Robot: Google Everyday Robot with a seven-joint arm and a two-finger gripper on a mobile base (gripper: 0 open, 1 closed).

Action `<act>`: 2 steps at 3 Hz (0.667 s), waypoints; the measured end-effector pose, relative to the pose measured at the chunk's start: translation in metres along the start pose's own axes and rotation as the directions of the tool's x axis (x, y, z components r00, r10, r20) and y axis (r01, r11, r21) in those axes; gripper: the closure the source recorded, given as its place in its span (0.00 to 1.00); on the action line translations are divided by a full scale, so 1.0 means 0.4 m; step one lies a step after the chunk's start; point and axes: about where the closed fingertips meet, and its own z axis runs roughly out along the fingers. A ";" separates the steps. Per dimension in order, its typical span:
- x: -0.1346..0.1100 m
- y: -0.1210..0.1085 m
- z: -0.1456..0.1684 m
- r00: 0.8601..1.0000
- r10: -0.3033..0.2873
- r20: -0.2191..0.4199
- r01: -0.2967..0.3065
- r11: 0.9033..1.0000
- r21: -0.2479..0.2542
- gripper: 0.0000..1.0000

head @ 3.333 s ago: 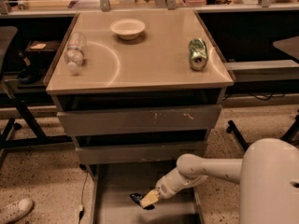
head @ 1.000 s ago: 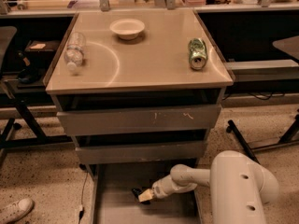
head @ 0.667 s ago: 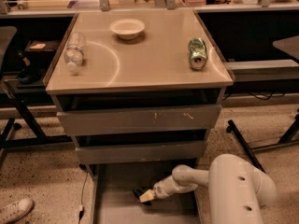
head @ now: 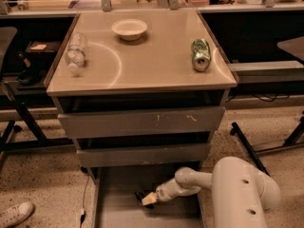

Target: Place rxbar blueberry into bottom drawer

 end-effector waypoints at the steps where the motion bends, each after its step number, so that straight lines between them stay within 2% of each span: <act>1: 0.000 0.000 0.000 1.000 0.000 0.000 0.000 1.000 0.000 0.36; 2: 0.000 0.000 0.000 1.000 0.000 0.000 0.000 1.000 0.000 0.13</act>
Offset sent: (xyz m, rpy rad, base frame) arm 0.0000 0.0000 0.0000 0.0000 0.0000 0.0000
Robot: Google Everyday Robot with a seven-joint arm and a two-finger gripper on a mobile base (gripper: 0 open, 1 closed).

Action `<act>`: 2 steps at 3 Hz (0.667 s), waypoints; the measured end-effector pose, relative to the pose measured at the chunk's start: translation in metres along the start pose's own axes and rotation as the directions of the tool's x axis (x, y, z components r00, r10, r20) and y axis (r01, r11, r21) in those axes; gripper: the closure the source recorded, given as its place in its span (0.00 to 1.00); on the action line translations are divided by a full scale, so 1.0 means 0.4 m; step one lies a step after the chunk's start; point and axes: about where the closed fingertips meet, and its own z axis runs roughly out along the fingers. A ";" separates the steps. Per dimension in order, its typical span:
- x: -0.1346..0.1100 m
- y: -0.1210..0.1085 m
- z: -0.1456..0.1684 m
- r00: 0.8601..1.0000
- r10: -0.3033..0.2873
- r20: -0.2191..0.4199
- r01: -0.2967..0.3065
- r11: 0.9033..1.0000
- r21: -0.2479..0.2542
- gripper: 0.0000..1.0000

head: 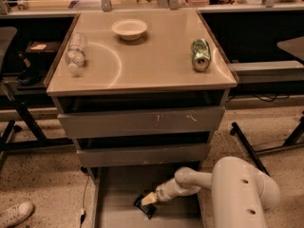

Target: Place rxbar blueberry into bottom drawer

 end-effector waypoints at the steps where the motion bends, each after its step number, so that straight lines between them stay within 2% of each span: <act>1: 0.001 0.001 0.001 1.000 0.000 -0.001 0.000 1.000 -0.001 0.00; 2: 0.001 0.002 0.002 1.000 0.000 -0.002 0.000 1.000 -0.002 0.00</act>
Offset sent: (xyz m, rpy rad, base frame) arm 0.0000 0.0000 0.0000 0.0000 0.0000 0.0000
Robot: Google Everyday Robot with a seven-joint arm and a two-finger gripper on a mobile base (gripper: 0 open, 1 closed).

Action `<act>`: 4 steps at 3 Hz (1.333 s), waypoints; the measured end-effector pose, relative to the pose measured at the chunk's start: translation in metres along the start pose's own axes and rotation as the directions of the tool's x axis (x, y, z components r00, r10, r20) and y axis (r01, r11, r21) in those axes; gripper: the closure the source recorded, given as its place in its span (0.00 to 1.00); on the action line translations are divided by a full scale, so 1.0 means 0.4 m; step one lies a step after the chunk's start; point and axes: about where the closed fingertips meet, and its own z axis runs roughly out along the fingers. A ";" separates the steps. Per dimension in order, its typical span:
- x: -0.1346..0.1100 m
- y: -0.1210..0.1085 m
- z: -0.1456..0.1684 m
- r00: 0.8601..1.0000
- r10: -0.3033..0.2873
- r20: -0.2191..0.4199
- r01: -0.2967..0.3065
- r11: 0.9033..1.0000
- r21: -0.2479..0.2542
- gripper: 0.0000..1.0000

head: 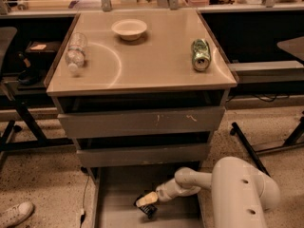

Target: Place rxbar blueberry into bottom drawer

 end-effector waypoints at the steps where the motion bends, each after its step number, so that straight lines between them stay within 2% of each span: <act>1: -0.002 0.023 -0.059 1.000 -0.005 0.020 0.004 0.999 0.037 0.00; 2: -0.036 0.014 -0.285 0.985 0.031 0.169 -0.061 0.983 0.173 0.00; 3: -0.003 -0.013 -0.550 0.933 0.092 0.348 -0.204 0.932 0.300 0.00; 4: -0.018 0.026 -0.626 0.920 0.041 0.390 -0.191 0.915 0.355 0.00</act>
Offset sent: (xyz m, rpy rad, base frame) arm -0.0527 -0.1657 0.2379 -0.2799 -0.3143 -0.3806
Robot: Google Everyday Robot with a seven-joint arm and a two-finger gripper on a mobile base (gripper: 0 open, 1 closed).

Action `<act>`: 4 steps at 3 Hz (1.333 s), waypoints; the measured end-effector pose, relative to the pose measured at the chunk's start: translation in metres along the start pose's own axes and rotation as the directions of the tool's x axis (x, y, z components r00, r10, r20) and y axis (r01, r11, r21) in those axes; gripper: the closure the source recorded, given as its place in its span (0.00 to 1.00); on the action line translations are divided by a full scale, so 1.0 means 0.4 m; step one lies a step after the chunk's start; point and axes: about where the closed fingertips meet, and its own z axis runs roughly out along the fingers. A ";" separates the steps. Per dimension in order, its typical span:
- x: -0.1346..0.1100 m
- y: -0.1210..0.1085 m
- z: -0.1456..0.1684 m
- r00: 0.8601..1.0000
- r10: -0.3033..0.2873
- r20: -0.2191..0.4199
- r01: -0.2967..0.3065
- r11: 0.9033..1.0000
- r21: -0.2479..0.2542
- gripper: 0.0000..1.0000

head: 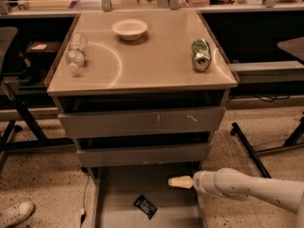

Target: Place rxbar blueberry into bottom drawer

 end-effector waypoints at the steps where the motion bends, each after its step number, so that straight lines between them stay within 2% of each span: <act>1: 0.000 0.000 0.000 1.000 -0.001 0.000 0.001 1.000 0.000 0.00; 2: -0.031 -0.059 -0.029 0.999 -0.004 0.033 0.002 0.998 0.064 0.00; 3: -0.043 -0.229 -0.199 0.986 0.101 0.134 -0.131 0.962 0.238 0.00; 4: -0.038 -0.364 -0.475 0.938 0.169 0.302 -0.289 0.862 0.416 0.00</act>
Offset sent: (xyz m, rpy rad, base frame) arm 0.0281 -0.0715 0.0160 -0.1294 -0.0816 -0.1137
